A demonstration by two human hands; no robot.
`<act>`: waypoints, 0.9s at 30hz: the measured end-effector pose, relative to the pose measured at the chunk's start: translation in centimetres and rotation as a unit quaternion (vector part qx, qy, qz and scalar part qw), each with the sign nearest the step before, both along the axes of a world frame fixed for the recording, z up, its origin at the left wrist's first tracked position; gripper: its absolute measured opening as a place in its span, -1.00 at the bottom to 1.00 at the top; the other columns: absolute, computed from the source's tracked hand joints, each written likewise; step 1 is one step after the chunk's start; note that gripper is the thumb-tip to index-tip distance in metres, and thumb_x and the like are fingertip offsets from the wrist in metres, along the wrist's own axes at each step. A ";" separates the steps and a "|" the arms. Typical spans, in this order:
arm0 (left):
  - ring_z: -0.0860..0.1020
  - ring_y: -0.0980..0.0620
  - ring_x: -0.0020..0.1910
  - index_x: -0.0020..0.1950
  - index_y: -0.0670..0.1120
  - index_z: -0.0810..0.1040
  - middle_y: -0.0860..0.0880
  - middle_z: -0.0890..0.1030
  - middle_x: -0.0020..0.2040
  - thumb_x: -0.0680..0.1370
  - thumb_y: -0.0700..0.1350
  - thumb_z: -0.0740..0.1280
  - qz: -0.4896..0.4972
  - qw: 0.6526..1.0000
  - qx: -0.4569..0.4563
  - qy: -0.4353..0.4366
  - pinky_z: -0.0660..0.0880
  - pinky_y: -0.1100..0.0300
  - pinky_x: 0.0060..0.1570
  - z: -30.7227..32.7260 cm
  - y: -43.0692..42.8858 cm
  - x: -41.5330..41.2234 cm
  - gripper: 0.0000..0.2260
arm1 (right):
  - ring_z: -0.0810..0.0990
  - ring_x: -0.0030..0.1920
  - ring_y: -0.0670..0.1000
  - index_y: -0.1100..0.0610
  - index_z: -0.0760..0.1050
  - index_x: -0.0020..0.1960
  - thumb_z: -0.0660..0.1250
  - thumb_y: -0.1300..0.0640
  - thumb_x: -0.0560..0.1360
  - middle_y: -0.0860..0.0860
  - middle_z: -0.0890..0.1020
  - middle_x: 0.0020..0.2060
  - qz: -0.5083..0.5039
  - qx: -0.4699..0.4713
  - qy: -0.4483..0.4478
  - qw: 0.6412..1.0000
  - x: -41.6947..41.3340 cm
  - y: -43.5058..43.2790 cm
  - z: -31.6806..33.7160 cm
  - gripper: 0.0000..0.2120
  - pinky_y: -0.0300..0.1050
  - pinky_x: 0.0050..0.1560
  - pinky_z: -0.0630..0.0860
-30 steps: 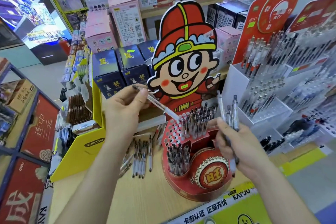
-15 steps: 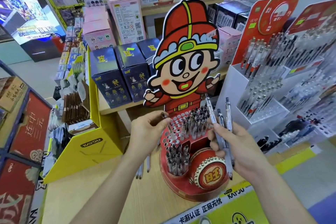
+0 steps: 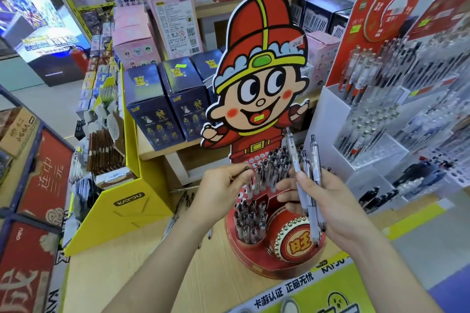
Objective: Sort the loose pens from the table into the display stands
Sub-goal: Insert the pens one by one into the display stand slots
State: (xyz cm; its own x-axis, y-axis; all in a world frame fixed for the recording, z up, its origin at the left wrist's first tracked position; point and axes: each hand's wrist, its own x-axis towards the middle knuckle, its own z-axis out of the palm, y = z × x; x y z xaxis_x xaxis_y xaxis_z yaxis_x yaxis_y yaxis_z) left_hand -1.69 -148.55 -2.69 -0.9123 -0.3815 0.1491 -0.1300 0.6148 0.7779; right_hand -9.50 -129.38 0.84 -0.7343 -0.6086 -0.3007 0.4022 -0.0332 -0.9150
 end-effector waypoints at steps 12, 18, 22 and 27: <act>0.61 0.10 -0.20 0.02 -0.06 0.69 0.04 0.69 -0.17 0.50 -0.01 0.43 0.015 0.998 -0.054 -0.012 0.56 0.08 -0.11 0.0 0.2 -0.6 -0.82 | 0.65 -0.29 0.14 0.23 0.50 0.02 0.22 0.15 0.59 0.11 0.56 -0.34 0.007 -0.009 -0.016 1.000 0.0 -0.2 0.2 -0.85 -0.04 -0.31 0.62; 0.60 0.13 -0.07 0.11 -0.05 0.67 0.04 0.69 -0.05 0.49 -0.02 0.44 0.011 0.998 -0.026 -0.057 0.54 0.08 0.00 0.0 0.4 -0.6 -0.77 | 0.54 -0.45 0.06 0.21 0.49 0.06 0.19 0.11 0.61 0.11 0.55 -0.37 0.038 0.006 0.001 0.999 0.3 -0.2 0.2 -0.81 -0.18 -0.47 0.44; 0.54 0.24 0.07 0.35 0.05 0.50 0.14 0.60 0.16 0.54 -0.12 0.39 0.017 0.994 -0.033 -0.106 0.49 0.37 0.09 1.2 0.0 0.2 -0.62 | 0.30 -0.56 -0.04 0.17 0.54 0.01 0.22 0.02 0.59 0.09 0.49 -0.41 0.058 0.012 0.010 0.998 0.5 -0.1 0.1 -0.76 -0.28 -0.58 0.25; 0.64 0.02 -0.11 0.18 -0.05 0.59 -0.03 0.68 -0.04 0.62 -0.14 0.23 0.070 0.944 0.319 0.048 0.60 0.19 -0.07 6.3 1.5 0.8 -0.80 | 0.22 -0.61 -0.07 0.08 0.52 -0.21 0.30 -0.03 0.51 0.09 0.43 -0.45 0.087 -0.027 -0.026 0.995 0.7 -0.4 0.3 -0.79 -0.29 -0.62 0.15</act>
State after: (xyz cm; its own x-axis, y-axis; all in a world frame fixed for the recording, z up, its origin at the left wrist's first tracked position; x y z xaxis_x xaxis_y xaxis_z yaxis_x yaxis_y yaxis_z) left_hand -0.93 -147.04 3.65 -0.8403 -0.5375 -0.0712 -0.0846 0.0003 0.9964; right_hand -8.82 -129.82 1.13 -0.5999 -0.7419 -0.2995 0.4530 -0.0064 -0.8915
